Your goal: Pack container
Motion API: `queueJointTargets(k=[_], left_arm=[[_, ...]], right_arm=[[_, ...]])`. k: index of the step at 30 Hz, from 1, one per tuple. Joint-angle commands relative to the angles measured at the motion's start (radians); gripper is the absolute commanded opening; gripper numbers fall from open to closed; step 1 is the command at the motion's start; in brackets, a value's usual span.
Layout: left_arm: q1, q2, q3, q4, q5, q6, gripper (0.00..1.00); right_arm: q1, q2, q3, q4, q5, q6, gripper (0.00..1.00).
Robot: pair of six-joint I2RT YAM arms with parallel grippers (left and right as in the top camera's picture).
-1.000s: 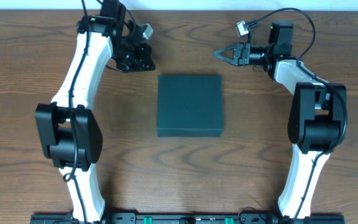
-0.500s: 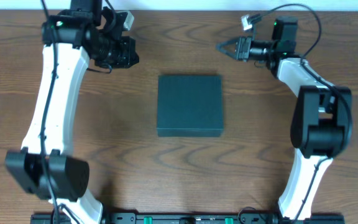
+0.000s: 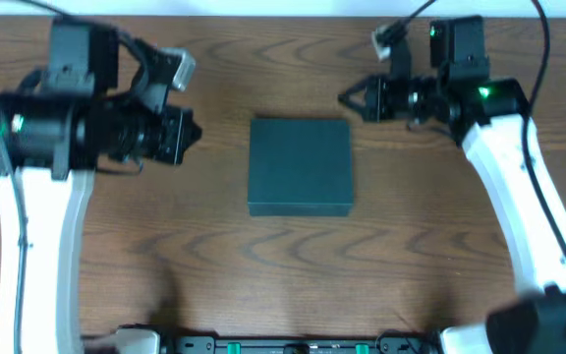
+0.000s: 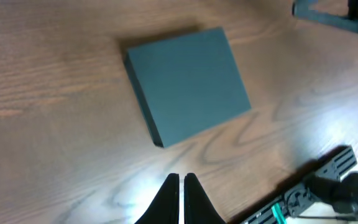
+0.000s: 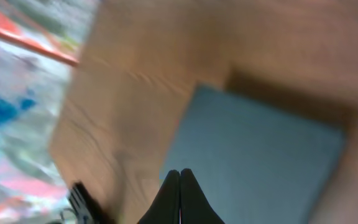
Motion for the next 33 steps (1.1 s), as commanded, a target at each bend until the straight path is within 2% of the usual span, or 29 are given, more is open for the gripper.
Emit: queueJointTargets(k=[1,6,14,18,22,23,24,25,26,30,33], left_arm=[[0.003,-0.117,-0.137,0.018,0.031,0.045,0.06],[0.003,-0.322,-0.389,0.049,0.047,0.074,0.06],[0.003,-0.664,-0.739,0.075,0.193,0.074,0.06],[0.003,-0.797,-0.870,0.101,0.229,0.038,0.06],[0.003,-0.896,-0.996,0.144,0.269,0.000,0.06],[0.003,-0.908,-1.019,0.157,0.274,-0.021,0.06],[0.003,-0.913,-1.037,0.169,0.272,-0.050,0.06],[0.003,-0.913,-1.054,0.177,0.269,-0.092,0.49],[0.003,-0.912,-1.061,0.178,0.270,-0.123,0.95],[0.003,-0.912,-1.063,0.173,0.268,-0.203,0.95],[0.003,-0.912,-1.063,0.173,0.197,-0.203,0.95]], right_arm=[[0.043,-0.112,-0.006,-0.104,0.196,-0.066,0.02],[0.102,-0.339,-0.105,-0.256,0.329,-0.059,0.02],[0.125,-1.001,-0.656,-0.197,0.326,0.096,0.02],[0.125,-1.282,-0.811,-0.208,0.267,0.187,0.01],[0.125,-1.477,-0.905,-0.261,0.253,0.243,0.02],[0.125,-1.509,-0.922,-0.267,0.253,0.257,0.05],[0.125,-1.528,-0.934,-0.267,0.250,0.267,0.25],[0.125,-1.543,-0.951,-0.277,0.242,0.288,0.89],[0.125,-1.544,-0.964,-0.290,0.236,0.323,0.99],[0.124,-1.543,-1.002,-0.298,0.240,0.470,0.99],[0.124,-1.543,-1.004,-0.317,0.244,0.483,0.99]])
